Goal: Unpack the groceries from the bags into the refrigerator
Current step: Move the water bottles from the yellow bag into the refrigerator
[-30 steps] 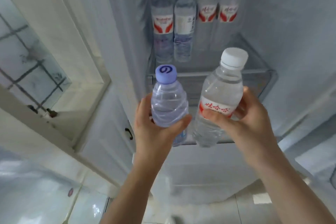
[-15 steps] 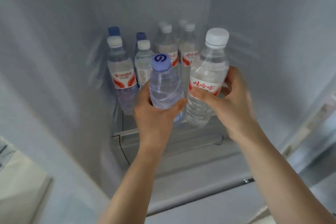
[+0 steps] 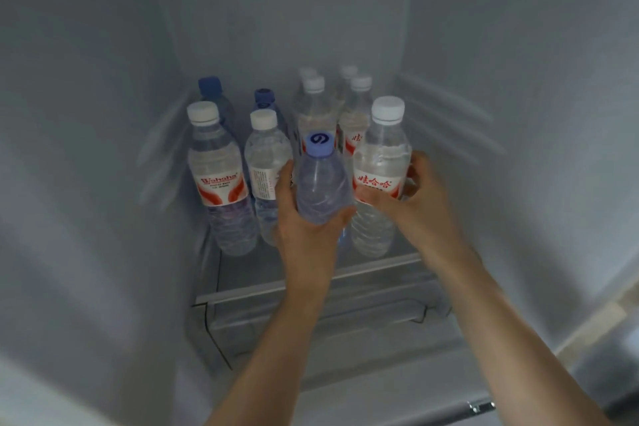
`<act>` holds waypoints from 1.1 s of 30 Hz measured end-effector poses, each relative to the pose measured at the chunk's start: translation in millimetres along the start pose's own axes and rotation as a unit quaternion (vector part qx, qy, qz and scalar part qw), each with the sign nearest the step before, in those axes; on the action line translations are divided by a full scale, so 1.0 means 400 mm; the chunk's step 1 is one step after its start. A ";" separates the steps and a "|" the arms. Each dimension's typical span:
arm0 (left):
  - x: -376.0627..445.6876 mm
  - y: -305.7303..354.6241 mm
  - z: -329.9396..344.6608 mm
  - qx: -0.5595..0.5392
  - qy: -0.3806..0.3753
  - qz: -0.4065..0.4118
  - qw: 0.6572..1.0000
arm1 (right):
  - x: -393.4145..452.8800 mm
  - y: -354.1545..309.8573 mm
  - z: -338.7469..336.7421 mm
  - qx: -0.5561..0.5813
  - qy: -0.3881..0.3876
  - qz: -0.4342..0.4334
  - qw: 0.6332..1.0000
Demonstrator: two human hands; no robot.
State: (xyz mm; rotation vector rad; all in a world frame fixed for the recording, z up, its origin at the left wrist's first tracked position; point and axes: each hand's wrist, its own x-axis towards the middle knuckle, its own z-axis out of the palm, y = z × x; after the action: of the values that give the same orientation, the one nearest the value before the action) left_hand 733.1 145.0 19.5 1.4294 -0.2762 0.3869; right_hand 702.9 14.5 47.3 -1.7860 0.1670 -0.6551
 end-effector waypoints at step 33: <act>-0.027 -0.128 0.014 0.413 -0.014 0.166 0.895 | -0.009 0.167 0.040 -0.146 -0.012 -0.015 0.989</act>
State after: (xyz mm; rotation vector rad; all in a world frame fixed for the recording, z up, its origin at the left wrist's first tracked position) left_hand 744.9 133.6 -30.3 2.2327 -0.4075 0.8312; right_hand 722.2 8.0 -18.4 -2.0806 0.2290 -0.6553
